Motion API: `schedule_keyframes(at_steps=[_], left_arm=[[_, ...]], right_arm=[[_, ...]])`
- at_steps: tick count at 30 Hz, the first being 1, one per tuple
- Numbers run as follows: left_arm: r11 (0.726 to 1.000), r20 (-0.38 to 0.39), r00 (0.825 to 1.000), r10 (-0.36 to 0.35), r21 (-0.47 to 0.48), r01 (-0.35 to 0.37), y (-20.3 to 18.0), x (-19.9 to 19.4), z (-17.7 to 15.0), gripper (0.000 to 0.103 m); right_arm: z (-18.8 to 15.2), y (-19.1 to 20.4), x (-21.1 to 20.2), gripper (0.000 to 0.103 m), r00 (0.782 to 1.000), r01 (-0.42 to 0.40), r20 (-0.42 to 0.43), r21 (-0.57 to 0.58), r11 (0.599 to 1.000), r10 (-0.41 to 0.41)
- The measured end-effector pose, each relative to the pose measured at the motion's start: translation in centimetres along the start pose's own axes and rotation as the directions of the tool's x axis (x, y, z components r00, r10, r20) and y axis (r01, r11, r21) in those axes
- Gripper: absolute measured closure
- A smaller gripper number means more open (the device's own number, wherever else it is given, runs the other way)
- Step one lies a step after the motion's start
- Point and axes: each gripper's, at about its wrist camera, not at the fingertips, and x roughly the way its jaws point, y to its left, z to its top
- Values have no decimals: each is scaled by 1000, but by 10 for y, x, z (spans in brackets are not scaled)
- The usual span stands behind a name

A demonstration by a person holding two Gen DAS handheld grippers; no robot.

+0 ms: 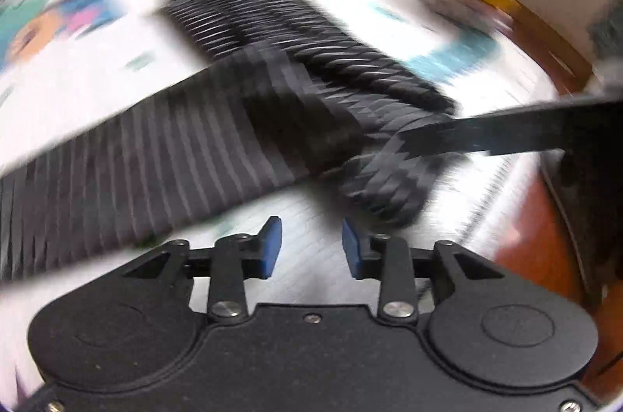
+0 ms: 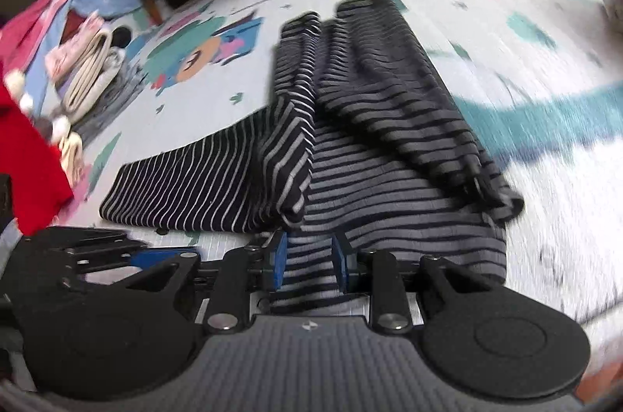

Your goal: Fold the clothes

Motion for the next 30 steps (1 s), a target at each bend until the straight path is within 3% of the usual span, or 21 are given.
schedule_keyframes(at_steps=[2, 4, 7, 10, 16, 17, 19, 21, 25, 30], left_arm=[[988, 23, 997, 74, -141, -70, 28, -14, -7, 70], [950, 44, 987, 155, -282, -136, 58, -29, -12, 70], [861, 67, 950, 304, -445, -245, 100, -53, -15, 70], [794, 51, 909, 413, -510, -332, 131, -63, -11, 63], [772, 0, 915, 404, -537, -341, 159, -47, -4, 68], [772, -7, 912, 411, -530, -352, 158, -44, -3, 68], [797, -9, 909, 416, -477, -370, 149, -41, -1, 97], [820, 15, 921, 388, -461, -338, 143, -39, 2, 99], [901, 125, 938, 325, -342, -267, 117, -58, 47, 99], [983, 279, 945, 169, -122, -140, 61, -83, 140, 99]], right_arm=[[6, 9, 4, 75, 1000, 8, 11, -65, 998, -7], [9, 19, 9, 74, 1000, 28, 14, -134, 991, -26], [8, 29, 16, 73, 998, 64, 14, -205, 977, -63], [3, 33, 23, 72, 995, 94, -5, -247, 964, -98], [-1, 25, 32, 60, 991, 124, -25, -209, 970, -132], [-1, 23, 32, 59, 991, 127, -23, -201, 971, -134], [-1, 22, 32, 59, 992, 124, -15, -194, 973, -129], [-2, 22, 29, 59, 993, 113, 0, -193, 975, -116], [-7, 27, 23, 51, 995, 100, 34, -231, 968, -95], [-12, 36, 23, 48, 994, 106, 49, -298, 949, -95]])
